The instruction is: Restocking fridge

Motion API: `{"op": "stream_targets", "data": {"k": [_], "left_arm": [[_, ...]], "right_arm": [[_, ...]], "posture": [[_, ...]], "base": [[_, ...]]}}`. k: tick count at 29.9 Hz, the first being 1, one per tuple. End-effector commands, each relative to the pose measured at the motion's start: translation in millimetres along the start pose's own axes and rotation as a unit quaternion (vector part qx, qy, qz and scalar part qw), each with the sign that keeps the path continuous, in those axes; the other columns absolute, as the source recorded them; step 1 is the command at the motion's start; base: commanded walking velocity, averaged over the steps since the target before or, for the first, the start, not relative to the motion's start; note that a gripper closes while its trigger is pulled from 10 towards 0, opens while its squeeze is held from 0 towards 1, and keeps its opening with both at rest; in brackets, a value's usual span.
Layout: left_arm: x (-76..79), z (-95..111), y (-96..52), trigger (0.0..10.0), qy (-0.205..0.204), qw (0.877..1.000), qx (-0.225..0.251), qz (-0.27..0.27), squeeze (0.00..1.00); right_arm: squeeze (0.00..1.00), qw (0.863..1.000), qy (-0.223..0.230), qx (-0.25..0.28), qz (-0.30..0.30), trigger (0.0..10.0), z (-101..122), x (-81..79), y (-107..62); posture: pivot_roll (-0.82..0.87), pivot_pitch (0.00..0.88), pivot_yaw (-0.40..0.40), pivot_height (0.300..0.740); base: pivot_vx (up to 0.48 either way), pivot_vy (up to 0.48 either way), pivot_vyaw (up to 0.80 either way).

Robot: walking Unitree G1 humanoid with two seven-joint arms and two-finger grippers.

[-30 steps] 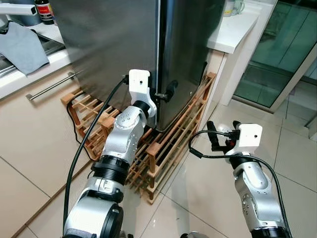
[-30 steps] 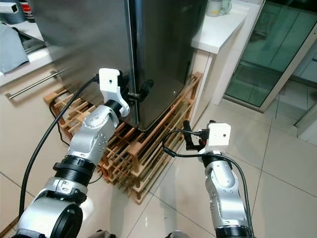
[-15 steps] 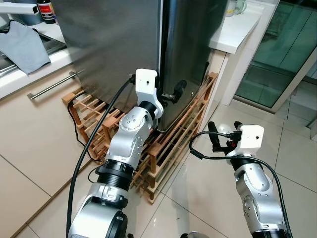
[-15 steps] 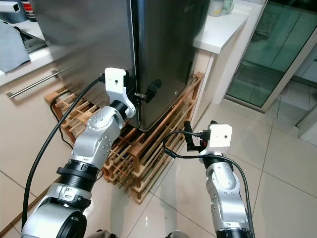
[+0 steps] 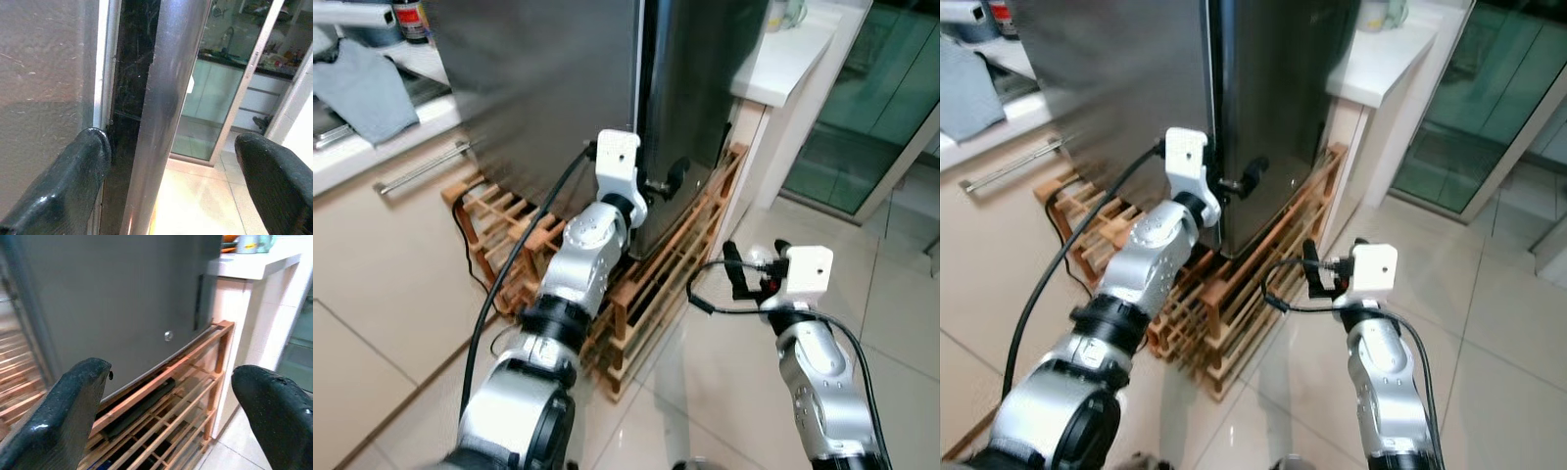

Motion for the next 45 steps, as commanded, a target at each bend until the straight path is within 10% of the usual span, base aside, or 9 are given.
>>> {"op": "stream_targets", "data": {"k": [1,5,11,13,20,24,32,34,45], "left_arm": [[41.2,-4.5,9.0,10.0,-0.003,0.997,-0.018,-0.081,0.0],[118.3,6.0,9.3,10.0,-0.02,0.97,-0.01,-0.241,0.0],[175.5,34.5,-8.4,10.0,-0.1,0.922,0.028,-0.373,0.0],[201.4,63.3,-31.4,10.0,-0.159,0.872,0.062,-0.459,0.0],[188.3,106.2,-71.2,10.0,-0.227,0.805,0.103,-0.539,0.0],[172.0,108.6,-73.6,10.0,-0.232,0.815,0.114,-0.518,0.0],[63.4,65.3,-81.8,10.0,-0.174,0.917,0.08,-0.35,0.0],[-7.8,39.8,-104.8,10.0,-0.128,0.96,0.042,-0.247,0.0],[-100.8,33.3,-132.8,10.0,-0.068,0.997,0.043,-0.018,0.0]], "right_arm": [[0.0,1.0,-0.004,-0.011,0.016,10.0,-2.9,-3.9,-3.0],[0.0,0.997,-0.013,-0.031,0.075,10.0,-10.5,-26.3,-10.7],[0.0,0.995,-0.02,-0.033,0.093,10.0,-10.8,-32.3,-14.6],[0.0,0.995,-0.02,-0.035,0.092,10.0,-11.4,-31.8,-16.0],[0.0,0.994,-0.015,-0.045,0.096,10.0,-16.5,-33.5,-18.6],[0.0,0.994,-0.016,-0.047,0.102,10.0,-17.2,-35.6,-16.9],[0.0,0.996,-0.012,-0.042,0.076,10.0,-14.4,-26.2,-5.6],[0.0,0.997,-0.005,-0.041,0.059,10.0,-12.8,-18.2,3.6],[0.0,0.999,-0.003,-0.036,0.041,10.0,-5.0,-16.1,37.4]], "posture": [[-0.17,0.0,0.01,0.736],[-0.19,0.0,0.018,0.736],[-0.19,0.0,0.019,0.736],[-0.21,0.0,0.028,0.736],[-0.18,0.0,0.012,0.736],[-0.17,0.0,0.01,0.736],[-0.12,0.0,0.008,0.736],[-0.07,0.0,-0.008,0.736],[-0.01,0.0,-0.04,0.74]], "base": [[0.0,0.0,0.0],[0.0,0.0,0.0],[0.0,0.0,0.0],[0.0,0.0,0.0],[0.0,0.0,0.0],[0.0,0.0,0.0],[0.0,0.0,0.0],[0.0,0.0,0.0],[0.0,0.0,0.25]]}}
Point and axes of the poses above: a point about 5 cm out from each wrist's last joint towards the gripper, its own y axis pointing out of the wrist towards the gripper, its own z axis along the axis of the wrist's last joint, x = y × z, the point moved 6 cm from there along y, pointing out of the wrist towards the gripper, and after that the axes turned 5 degrees about -y, right-handed, at the moved point
